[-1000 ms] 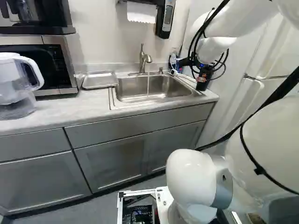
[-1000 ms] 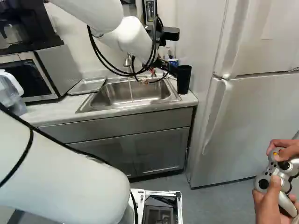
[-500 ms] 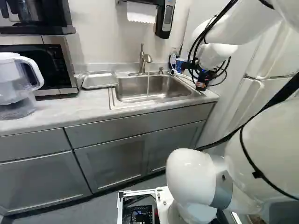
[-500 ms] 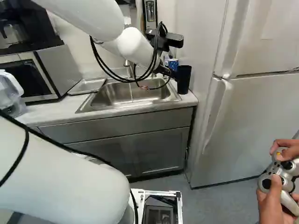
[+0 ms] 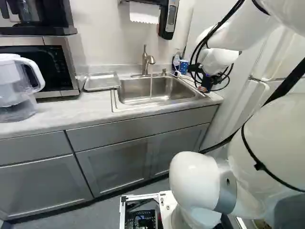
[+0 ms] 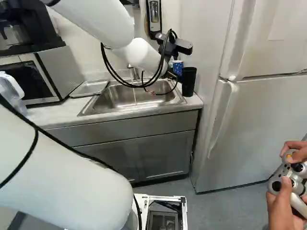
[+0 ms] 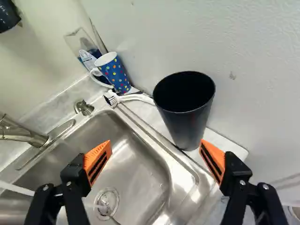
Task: Rinse the cup and place it in the tray
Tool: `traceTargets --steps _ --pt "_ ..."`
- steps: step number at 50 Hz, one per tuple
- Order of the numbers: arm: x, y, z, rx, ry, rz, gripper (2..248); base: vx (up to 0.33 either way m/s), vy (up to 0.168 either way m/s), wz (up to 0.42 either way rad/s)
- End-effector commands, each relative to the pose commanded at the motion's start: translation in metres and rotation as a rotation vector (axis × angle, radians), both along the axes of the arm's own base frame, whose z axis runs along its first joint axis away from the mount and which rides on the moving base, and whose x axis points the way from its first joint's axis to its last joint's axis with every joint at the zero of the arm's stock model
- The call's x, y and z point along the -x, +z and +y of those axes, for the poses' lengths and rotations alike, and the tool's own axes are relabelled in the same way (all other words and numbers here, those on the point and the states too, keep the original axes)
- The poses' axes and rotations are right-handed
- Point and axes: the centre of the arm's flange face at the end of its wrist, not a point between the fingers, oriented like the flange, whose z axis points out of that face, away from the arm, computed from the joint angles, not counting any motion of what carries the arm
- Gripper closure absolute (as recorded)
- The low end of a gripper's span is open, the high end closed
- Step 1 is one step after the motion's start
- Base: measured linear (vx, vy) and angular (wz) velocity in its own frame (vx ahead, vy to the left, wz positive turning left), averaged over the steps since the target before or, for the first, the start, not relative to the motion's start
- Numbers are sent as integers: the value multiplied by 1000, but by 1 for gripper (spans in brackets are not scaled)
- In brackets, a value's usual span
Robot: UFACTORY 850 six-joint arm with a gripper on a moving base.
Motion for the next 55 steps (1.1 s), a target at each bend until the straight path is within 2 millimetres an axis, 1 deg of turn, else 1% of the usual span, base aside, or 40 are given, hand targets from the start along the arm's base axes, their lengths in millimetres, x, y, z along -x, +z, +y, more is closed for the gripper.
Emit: traceTargets --steps 33,55 --pt "-11 -25 -20 -23 -129 -70 3 0 0 0" --pt "-21 -46 -33 -40 -156 -27 3 0 0 0"
